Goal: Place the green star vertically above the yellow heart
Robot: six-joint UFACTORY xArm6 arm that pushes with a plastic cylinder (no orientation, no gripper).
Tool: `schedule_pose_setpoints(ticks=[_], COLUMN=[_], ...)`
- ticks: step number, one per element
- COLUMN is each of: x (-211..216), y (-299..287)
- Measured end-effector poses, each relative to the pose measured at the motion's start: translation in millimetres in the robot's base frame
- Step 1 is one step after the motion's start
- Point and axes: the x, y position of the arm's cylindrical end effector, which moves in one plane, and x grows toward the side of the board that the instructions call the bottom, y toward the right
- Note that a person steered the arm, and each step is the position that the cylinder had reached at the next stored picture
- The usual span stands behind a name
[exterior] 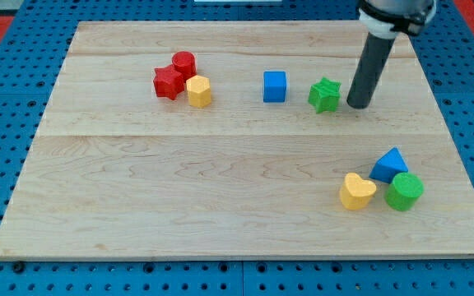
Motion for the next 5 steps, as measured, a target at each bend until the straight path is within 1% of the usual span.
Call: schedule_pose_setpoints(ticks=[1,2,3,5], x=[-40.3,-70.3,-73.3,-47.8], y=[-5.3,-30.5,-36.0,-41.6])
